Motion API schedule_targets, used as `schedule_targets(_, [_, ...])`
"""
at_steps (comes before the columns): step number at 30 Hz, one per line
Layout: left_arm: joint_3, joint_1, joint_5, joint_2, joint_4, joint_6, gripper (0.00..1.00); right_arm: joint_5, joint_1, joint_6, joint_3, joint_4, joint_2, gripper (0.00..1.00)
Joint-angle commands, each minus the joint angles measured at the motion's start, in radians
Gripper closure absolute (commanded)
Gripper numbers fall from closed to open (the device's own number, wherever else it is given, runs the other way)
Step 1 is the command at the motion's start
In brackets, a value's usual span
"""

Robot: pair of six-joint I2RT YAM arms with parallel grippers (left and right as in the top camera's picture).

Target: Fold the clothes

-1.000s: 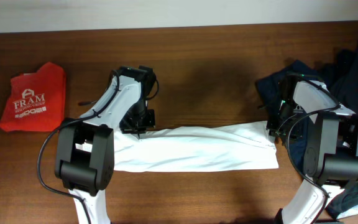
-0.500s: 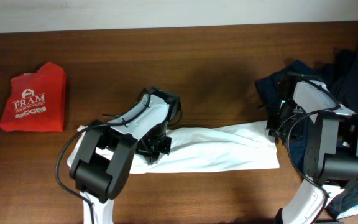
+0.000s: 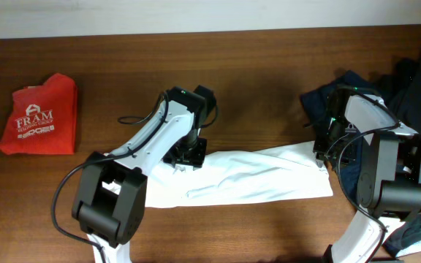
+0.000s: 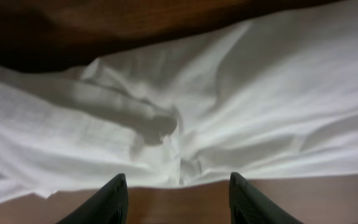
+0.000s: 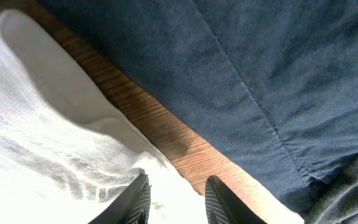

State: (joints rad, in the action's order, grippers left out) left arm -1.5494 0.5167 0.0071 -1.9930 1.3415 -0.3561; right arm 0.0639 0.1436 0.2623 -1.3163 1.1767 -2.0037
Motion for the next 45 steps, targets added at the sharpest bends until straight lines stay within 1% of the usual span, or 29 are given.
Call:
schedule_targets(1, [0.090,0.002,-0.019,0.011,-0.034,0.005,0.48,0.020,0.001,0.008,0.005,0.004,0.011,0.67])
schedule_targets(4, [0.150,0.002,-0.019,0.011,-0.105,0.005,0.50,0.020,0.001,0.008,0.005,0.005,0.011,0.67])
schedule_targets(7, [0.169,0.002,-0.019,0.011,-0.145,0.005,0.62,0.020,0.001,0.008,0.005,0.005,0.011,0.67])
schedule_targets(8, [0.172,0.002,-0.019,0.011,-0.148,0.005,0.69,0.020,0.001,0.008,0.005,0.005,0.011,0.67])
schedule_targets(9, [0.175,0.002,-0.020,0.011,-0.148,0.005,0.78,0.020,0.001,0.008,0.005,0.005,0.011,0.67])
schedule_targets(10, [0.176,0.002,-0.020,0.011,-0.148,0.005,0.91,0.020,0.001,0.008,0.005,0.005,0.011,0.67])
schedule_targets(11, [0.176,0.002,-0.023,0.011,-0.149,0.005,0.99,0.020,0.001,0.008,0.005,0.005,0.011,0.67])
schedule_targets(14, [0.162,0.002,-0.018,0.014,-0.154,0.005,1.00,0.020,0.001,0.008,0.005,0.005,0.011,0.67])
schedule_targets(15, [0.127,0.004,0.031,0.035,-0.124,0.005,1.00,0.020,0.001,0.008,0.005,0.003,0.011,0.67])
schedule_targets(17, [0.113,0.014,0.065,0.088,-0.117,0.005,1.00,0.020,0.001,0.008,0.005,0.003,0.011,0.67])
schedule_targets(19, [0.113,0.040,0.090,0.125,-0.118,0.005,1.00,0.020,0.001,0.008,0.005,0.001,0.011,0.67])
schedule_targets(21, [0.114,0.099,0.114,0.127,-0.117,0.005,1.00,0.020,0.001,0.008,0.005,0.001,0.011,0.67])
schedule_targets(22, [0.116,0.130,0.061,0.127,-0.116,0.005,1.00,0.020,0.001,0.008,0.005,0.002,0.011,0.67])
schedule_targets(24, [0.116,0.137,-0.036,0.127,-0.114,-0.051,0.98,0.020,0.001,0.008,0.005,0.002,0.011,0.67])
schedule_targets(25, [0.116,0.128,-0.075,0.127,-0.114,-0.056,0.79,0.020,0.001,0.008,0.005,0.002,0.011,0.67])
schedule_targets(26, [0.116,0.115,-0.106,0.127,-0.112,-0.056,0.67,0.020,0.001,0.008,0.005,0.002,0.011,0.67])
schedule_targets(27, [0.122,0.106,-0.122,0.127,-0.114,-0.056,0.63,0.020,0.001,0.008,0.005,0.002,0.011,0.67])
schedule_targets(29, [0.162,0.094,-0.137,0.122,-0.138,-0.055,0.62,0.020,0.001,0.008,0.005,0.002,0.011,0.67])
schedule_targets(31, [0.198,0.093,-0.185,0.106,-0.159,-0.056,0.62,0.019,0.001,0.008,0.005,0.004,0.011,0.67])
schedule_targets(35, [0.254,0.093,-0.212,0.089,-0.208,-0.071,0.62,0.020,0.001,0.008,0.005,0.005,0.011,0.67])
schedule_targets(37, [0.256,0.093,-0.214,0.089,-0.227,-0.071,0.62,0.020,0.001,0.008,0.005,0.005,0.011,0.67])
schedule_targets(41, [0.262,0.093,-0.193,0.089,-0.239,-0.078,0.58,0.020,0.001,0.008,0.005,0.005,0.011,0.67])
schedule_targets(45, [0.319,0.093,-0.187,0.089,-0.276,-0.078,0.58,0.020,0.001,0.008,0.005,0.005,0.011,0.67])
